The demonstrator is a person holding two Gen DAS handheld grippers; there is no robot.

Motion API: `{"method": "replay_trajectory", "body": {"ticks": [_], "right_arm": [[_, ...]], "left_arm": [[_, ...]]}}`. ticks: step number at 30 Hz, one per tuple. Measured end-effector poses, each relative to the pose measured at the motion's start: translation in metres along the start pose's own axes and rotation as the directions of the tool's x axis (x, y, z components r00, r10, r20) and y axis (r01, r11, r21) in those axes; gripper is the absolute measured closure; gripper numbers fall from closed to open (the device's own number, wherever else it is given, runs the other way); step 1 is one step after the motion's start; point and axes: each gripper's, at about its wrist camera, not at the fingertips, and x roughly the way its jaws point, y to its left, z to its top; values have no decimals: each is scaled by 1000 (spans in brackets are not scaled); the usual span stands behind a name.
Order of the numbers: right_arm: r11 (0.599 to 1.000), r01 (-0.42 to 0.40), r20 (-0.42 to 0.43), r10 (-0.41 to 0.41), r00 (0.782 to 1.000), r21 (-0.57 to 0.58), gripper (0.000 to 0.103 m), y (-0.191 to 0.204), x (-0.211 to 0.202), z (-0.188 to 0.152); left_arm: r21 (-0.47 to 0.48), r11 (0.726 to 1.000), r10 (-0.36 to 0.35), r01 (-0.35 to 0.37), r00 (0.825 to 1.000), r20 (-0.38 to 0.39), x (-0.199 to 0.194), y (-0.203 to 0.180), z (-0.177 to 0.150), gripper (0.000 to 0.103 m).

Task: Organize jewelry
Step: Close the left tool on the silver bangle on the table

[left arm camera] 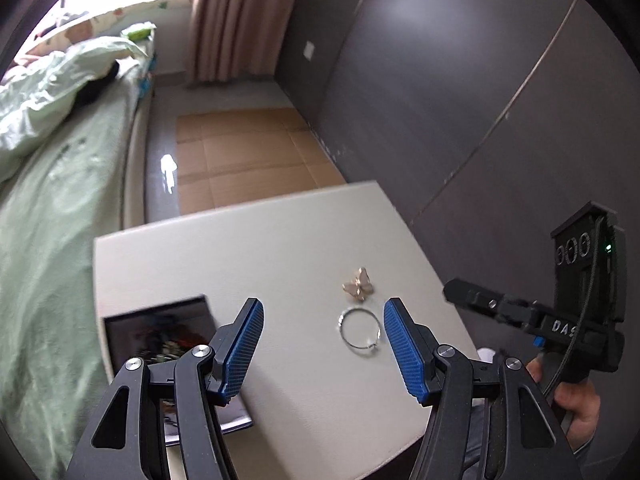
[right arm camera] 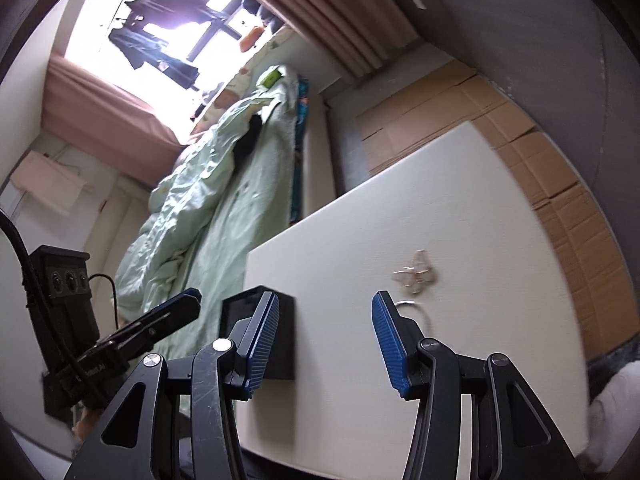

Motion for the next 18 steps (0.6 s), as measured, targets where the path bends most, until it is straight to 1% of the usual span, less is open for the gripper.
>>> {"method": "replay_trajectory", "body": {"ticks": [4, 7, 9, 10, 11, 12, 13, 15, 18], "right_arm": [[999, 43, -7, -43, 999, 30, 54, -28, -7, 2], [996, 70, -8, -70, 998, 48, 54, -45, -10, 2], [994, 79, -12, -79, 997, 69, 53, -57, -13, 3], [994, 81, -12, -81, 997, 75, 49, -62, -15, 3], [993, 86, -13, -85, 996, 79, 44, -65, -16, 4], [992, 92, -11, -91, 996, 85, 35, -68, -17, 4], [992, 94, -7, -94, 996, 89, 32, -70, -18, 5], [991, 92, 6, -93, 996, 99, 31, -75, -23, 7], [988, 96, 20, -99, 995, 118, 26, -83, -29, 8]], "left_arm": [[37, 999, -13, 15, 998, -57, 30, -13, -4, 39], [72, 997, -25, 31, 996, -87, 49, -28, -8, 39], [79, 997, -18, 26, 995, -98, 60, -35, -11, 38], [83, 996, -10, 19, 995, -101, 67, -39, -14, 35], [88, 996, -1, 11, 995, -104, 71, -42, -16, 28], [97, 995, 7, 3, 995, -104, 77, -46, -18, 24], [104, 995, 14, -4, 995, -103, 83, -50, -22, 24], [115, 993, 27, -14, 993, -111, 95, -56, -26, 24], [128, 991, 41, -25, 991, -125, 110, -59, -34, 24]]}}
